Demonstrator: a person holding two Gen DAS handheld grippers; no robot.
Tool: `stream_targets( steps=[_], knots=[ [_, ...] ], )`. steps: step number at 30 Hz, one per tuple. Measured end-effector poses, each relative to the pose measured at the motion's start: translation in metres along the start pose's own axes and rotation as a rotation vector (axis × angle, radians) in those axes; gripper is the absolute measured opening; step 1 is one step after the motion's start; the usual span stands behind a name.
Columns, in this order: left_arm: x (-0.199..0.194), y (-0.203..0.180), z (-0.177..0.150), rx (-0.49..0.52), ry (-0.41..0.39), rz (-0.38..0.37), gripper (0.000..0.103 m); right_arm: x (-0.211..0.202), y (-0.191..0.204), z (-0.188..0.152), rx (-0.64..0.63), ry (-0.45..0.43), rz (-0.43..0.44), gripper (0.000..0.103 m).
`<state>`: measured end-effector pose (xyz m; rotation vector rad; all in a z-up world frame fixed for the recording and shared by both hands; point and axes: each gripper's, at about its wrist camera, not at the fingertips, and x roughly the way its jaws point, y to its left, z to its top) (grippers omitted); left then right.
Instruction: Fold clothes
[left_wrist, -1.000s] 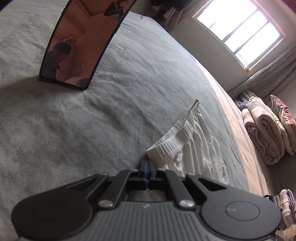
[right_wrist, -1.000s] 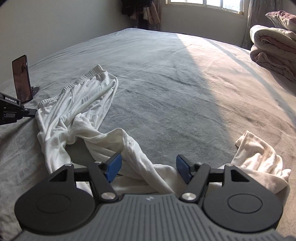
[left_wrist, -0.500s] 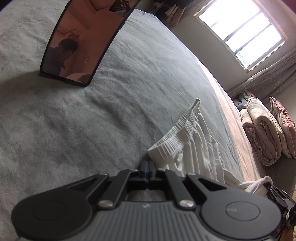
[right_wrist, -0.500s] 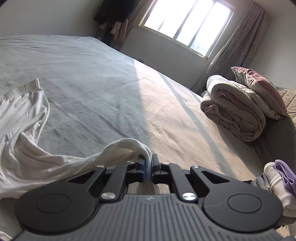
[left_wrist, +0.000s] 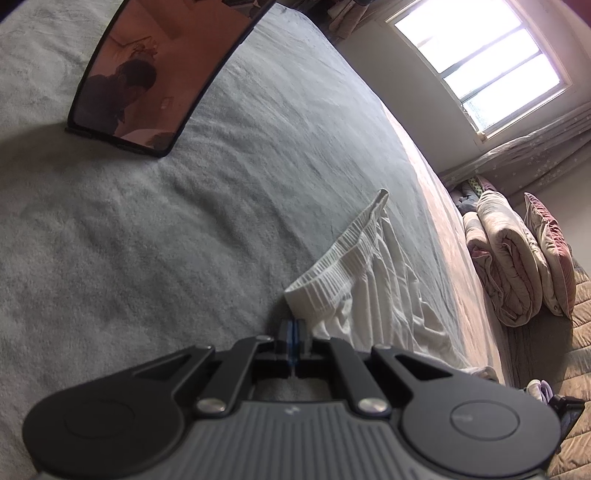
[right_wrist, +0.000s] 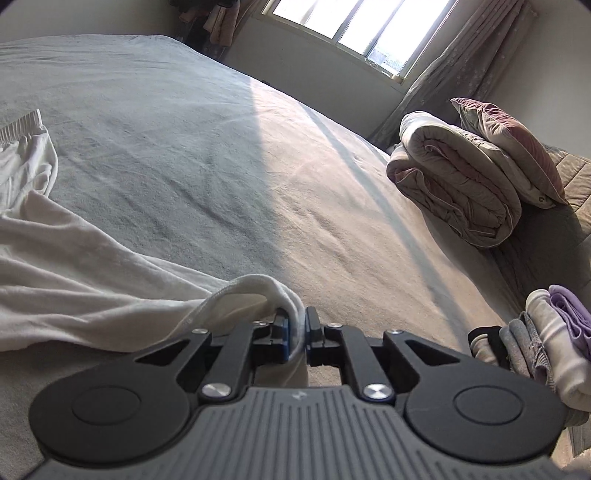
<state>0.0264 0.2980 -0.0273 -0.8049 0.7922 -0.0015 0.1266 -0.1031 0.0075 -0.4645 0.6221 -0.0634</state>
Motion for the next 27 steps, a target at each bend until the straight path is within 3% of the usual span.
stream_targets(
  steps=[2,4,5,7,10,16,21,22,24,26,27],
  knots=[
    [-0.001,-0.002,-0.001,0.012,0.004,0.0,0.005,-0.007,-0.002,-0.001,0.028,0.003,0.019,0.021],
    [-0.001,-0.004,-0.002,0.02,0.009,-0.012,0.017,-0.018,-0.004,-0.001,0.052,-0.005,0.066,0.046],
    [-0.001,-0.005,-0.001,0.02,0.012,-0.02,0.02,-0.023,-0.005,-0.002,0.06,-0.007,0.09,0.049],
    [0.0,-0.006,0.0,0.016,0.014,-0.032,0.029,-0.034,-0.004,-0.004,0.073,0.005,0.143,0.049],
    [0.001,-0.006,0.001,-0.002,0.014,-0.032,0.03,-0.052,0.001,-0.006,0.118,0.029,0.235,0.049],
    [0.003,-0.002,0.004,-0.062,0.015,-0.038,0.03,-0.077,0.023,-0.013,0.309,0.139,0.559,0.049],
    [0.004,-0.001,0.003,-0.081,0.007,-0.035,0.029,-0.062,0.049,-0.022,0.507,0.315,0.74,0.035],
    [0.004,-0.002,0.003,-0.078,0.005,-0.031,0.028,-0.059,0.051,-0.024,0.556,0.335,0.756,0.023],
    [0.005,-0.003,0.002,-0.07,0.002,-0.024,0.026,-0.053,0.052,-0.026,0.632,0.358,0.772,0.011],
    [0.006,-0.005,0.002,-0.056,-0.003,-0.004,0.004,-0.052,0.049,-0.023,0.638,0.339,0.744,0.008],
    [0.006,-0.006,0.002,-0.035,-0.006,0.019,0.004,-0.052,0.045,-0.019,0.627,0.325,0.717,0.008]
  ],
)
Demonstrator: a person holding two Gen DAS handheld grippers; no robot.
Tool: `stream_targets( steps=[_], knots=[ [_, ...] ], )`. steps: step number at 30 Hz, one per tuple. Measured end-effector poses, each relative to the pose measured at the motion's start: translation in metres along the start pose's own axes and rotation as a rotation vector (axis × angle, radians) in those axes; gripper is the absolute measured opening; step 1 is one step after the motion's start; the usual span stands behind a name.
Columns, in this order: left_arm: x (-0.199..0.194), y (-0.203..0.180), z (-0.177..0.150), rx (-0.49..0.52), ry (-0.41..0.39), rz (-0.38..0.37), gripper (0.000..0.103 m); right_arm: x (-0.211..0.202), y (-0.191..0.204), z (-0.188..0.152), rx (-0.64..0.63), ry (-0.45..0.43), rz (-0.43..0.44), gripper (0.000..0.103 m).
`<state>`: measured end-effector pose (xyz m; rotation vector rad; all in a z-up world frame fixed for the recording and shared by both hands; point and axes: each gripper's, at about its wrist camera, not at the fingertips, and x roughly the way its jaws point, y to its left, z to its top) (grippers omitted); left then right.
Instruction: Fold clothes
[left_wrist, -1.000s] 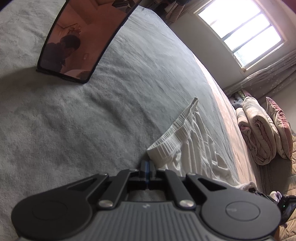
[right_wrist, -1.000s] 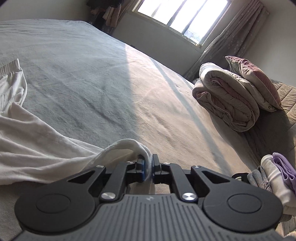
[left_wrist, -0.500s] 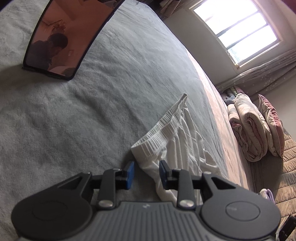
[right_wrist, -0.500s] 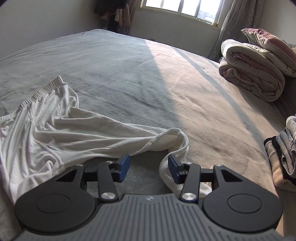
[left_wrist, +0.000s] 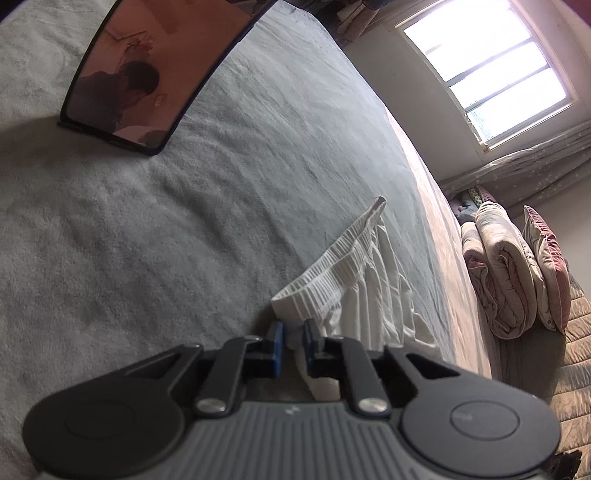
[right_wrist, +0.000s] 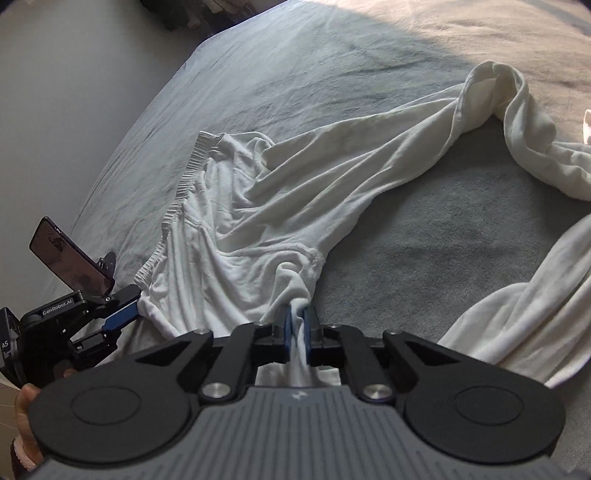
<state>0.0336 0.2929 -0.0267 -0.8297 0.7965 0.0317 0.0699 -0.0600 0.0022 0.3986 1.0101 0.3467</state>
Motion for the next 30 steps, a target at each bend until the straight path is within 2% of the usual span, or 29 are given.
stream_targets(
  steps=[4,10,16,18,20,21,22,24,30],
  knots=[
    [-0.002,-0.007,-0.001,0.056,-0.025,0.037,0.004,-0.006,0.0,0.021,-0.04,-0.071,-0.089,0.007],
    [-0.007,-0.003,0.006,0.048,-0.059,0.033,0.004,0.002,0.002,0.051,-0.101,-0.163,-0.195,0.007],
    [0.003,-0.002,0.007,0.043,-0.028,0.032,0.004,0.033,-0.003,0.056,-0.152,-0.157,-0.286,0.008],
    [0.003,0.001,0.009,0.028,-0.017,0.015,0.006,0.035,0.0,0.052,-0.173,-0.166,-0.298,0.014],
    [0.003,0.003,0.01,0.007,-0.001,-0.005,0.014,0.032,0.005,0.049,-0.2,-0.172,-0.308,0.016],
    [0.003,0.003,0.009,0.002,0.002,-0.011,0.02,0.03,0.006,0.047,-0.216,-0.173,-0.31,0.022],
    [0.003,0.002,0.009,0.0,0.003,-0.015,0.022,0.026,0.008,0.044,-0.232,-0.178,-0.302,0.036],
    [0.003,0.001,0.008,-0.004,0.003,-0.022,0.025,0.017,0.01,0.035,-0.263,-0.193,-0.277,0.05],
    [0.002,0.002,0.005,-0.021,-0.005,-0.025,0.026,-0.008,0.021,0.004,-0.392,-0.227,-0.228,0.05]
  ],
)
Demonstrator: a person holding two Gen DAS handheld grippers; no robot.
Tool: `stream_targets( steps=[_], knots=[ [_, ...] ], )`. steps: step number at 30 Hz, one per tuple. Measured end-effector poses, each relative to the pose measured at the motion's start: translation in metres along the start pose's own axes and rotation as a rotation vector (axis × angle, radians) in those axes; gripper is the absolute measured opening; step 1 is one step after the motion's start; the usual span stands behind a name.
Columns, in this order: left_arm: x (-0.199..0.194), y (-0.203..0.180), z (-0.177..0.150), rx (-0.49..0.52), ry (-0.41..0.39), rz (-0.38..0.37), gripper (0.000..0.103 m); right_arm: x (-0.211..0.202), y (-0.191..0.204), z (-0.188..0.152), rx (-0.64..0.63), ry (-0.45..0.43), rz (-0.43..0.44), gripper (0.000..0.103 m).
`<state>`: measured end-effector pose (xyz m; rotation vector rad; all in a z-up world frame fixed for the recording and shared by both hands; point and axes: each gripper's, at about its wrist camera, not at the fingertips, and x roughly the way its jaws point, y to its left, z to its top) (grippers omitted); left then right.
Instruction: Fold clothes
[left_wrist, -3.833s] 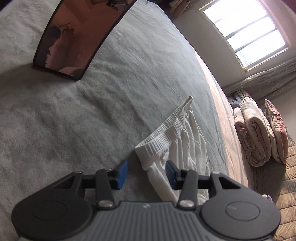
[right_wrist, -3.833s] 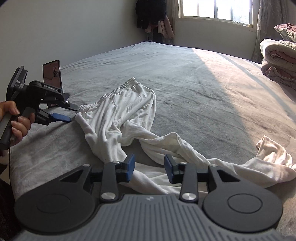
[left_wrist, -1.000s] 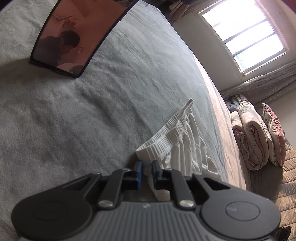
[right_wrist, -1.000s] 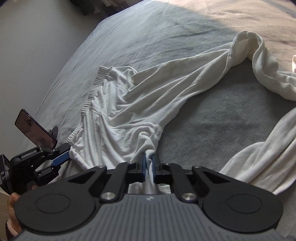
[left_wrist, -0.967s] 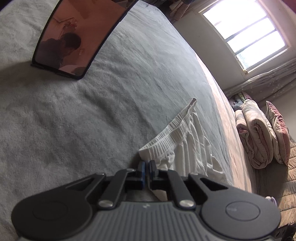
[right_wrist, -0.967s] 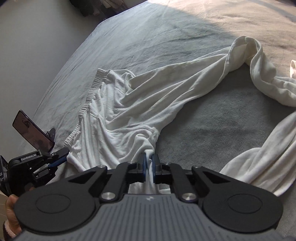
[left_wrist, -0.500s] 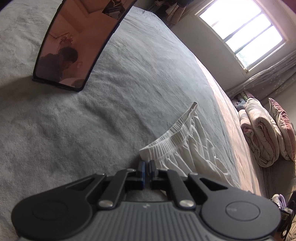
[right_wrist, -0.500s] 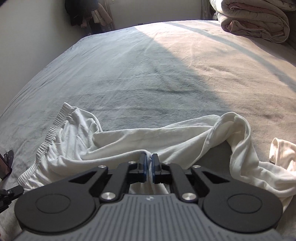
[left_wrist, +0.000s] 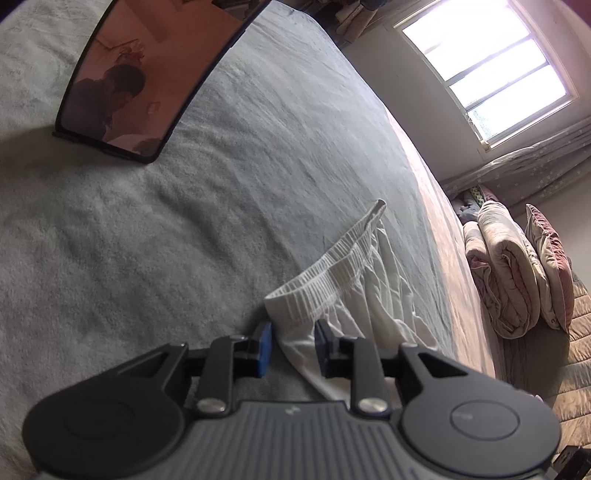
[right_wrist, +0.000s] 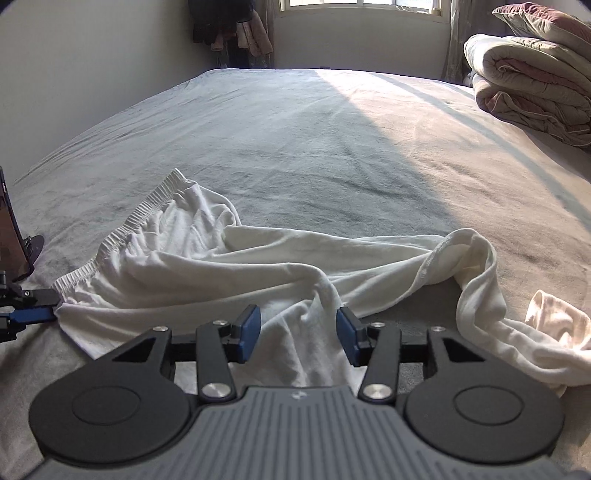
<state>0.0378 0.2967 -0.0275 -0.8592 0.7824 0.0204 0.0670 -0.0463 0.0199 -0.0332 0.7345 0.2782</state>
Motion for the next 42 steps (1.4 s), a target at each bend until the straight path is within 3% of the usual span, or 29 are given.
stream_targets(
  steps=[7,12,15,17,19,23,33,42],
  knots=[
    [0.001,0.007,-0.002,-0.052,-0.018,-0.022,0.025,-0.02,0.028,-0.034,-0.161,-0.021,0.088,0.05],
    [0.002,0.008,-0.004,-0.059,-0.034,-0.025,0.022,-0.01,0.041,-0.059,-0.202,-0.029,0.073,0.05],
    [0.006,0.009,-0.004,-0.059,-0.033,-0.029,0.008,-0.004,0.048,-0.061,-0.241,-0.072,0.025,0.048],
    [0.007,0.01,-0.004,-0.064,-0.042,-0.027,0.006,-0.001,0.054,-0.061,-0.294,-0.086,-0.002,0.035],
    [0.005,0.009,-0.004,-0.058,-0.056,-0.022,0.005,-0.001,0.062,-0.061,-0.348,-0.086,-0.025,0.003],
    [-0.006,0.006,-0.004,-0.018,-0.087,-0.001,0.005,-0.016,0.068,-0.063,-0.416,-0.08,-0.031,0.003],
    [-0.032,0.02,0.0,-0.039,-0.103,0.005,0.005,-0.069,0.087,-0.078,-0.521,-0.044,0.072,0.003],
    [-0.068,0.03,-0.002,0.023,-0.131,0.027,0.005,-0.087,0.105,-0.09,-0.485,-0.001,0.148,0.003]
  ],
)
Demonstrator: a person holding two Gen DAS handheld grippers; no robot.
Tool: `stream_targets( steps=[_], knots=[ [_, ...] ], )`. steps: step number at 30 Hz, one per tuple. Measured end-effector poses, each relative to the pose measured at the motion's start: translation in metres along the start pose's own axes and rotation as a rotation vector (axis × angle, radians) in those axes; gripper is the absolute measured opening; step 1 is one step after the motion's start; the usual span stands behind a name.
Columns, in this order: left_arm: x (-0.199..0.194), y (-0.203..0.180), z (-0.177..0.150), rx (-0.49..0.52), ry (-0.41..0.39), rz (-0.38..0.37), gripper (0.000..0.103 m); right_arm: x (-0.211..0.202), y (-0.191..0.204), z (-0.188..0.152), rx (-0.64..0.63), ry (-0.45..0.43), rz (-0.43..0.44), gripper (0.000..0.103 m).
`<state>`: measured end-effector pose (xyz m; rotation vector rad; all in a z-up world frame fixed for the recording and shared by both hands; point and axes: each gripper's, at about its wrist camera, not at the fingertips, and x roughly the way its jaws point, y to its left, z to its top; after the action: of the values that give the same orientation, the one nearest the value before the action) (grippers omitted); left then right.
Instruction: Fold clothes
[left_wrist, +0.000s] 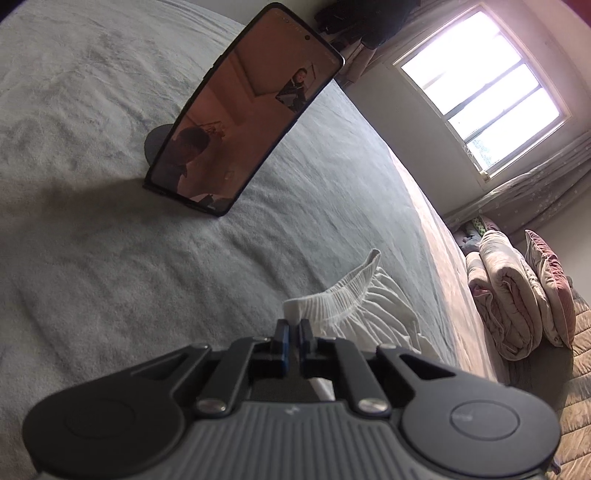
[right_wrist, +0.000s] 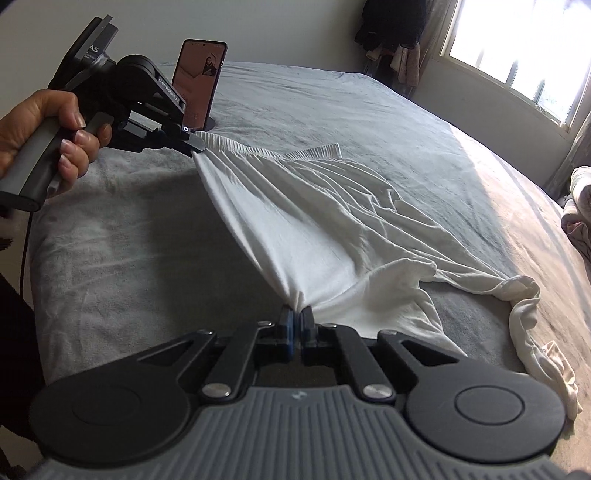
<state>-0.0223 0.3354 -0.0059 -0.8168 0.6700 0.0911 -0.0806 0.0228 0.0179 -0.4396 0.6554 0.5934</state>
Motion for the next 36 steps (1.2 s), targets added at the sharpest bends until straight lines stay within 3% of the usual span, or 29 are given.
stream_targets(
  steps=[10,15,18,20,21,22,23,25,28,36],
  knots=[
    [-0.002,0.027,-0.007,-0.003,0.072,0.039,0.005,0.003,0.029,-0.01,-0.02,0.048,0.052,0.003],
    [-0.003,0.031,-0.014,0.001,0.054,0.04,0.009,0.012,0.028,-0.016,0.023,0.058,0.059,0.004],
    [-0.006,0.027,-0.013,-0.004,0.052,0.051,0.011,0.01,0.024,-0.017,0.062,0.042,0.074,0.011],
    [-0.01,0.022,-0.011,-0.004,0.048,0.063,0.023,0.008,0.018,-0.018,0.088,0.031,0.083,0.018],
    [-0.012,0.018,-0.009,0.001,0.032,0.073,0.036,0.007,0.015,-0.018,0.1,0.028,0.084,0.025],
    [-0.015,0.014,-0.008,0.011,0.009,0.088,0.045,0.004,0.011,-0.019,0.118,0.019,0.083,0.04],
    [-0.018,0.009,-0.008,0.025,-0.017,0.105,0.047,0.0,0.006,-0.02,0.138,0.004,0.083,0.045],
    [-0.023,-0.003,-0.008,0.068,-0.068,0.129,0.047,-0.006,-0.008,-0.024,0.182,-0.022,0.092,0.045],
    [-0.023,-0.022,-0.01,0.132,-0.083,0.118,0.047,-0.015,-0.032,-0.034,0.266,-0.055,0.094,0.045],
    [0.009,-0.088,-0.051,0.321,0.049,-0.017,0.047,-0.029,-0.101,-0.055,0.466,-0.072,-0.013,0.045]
  ],
)
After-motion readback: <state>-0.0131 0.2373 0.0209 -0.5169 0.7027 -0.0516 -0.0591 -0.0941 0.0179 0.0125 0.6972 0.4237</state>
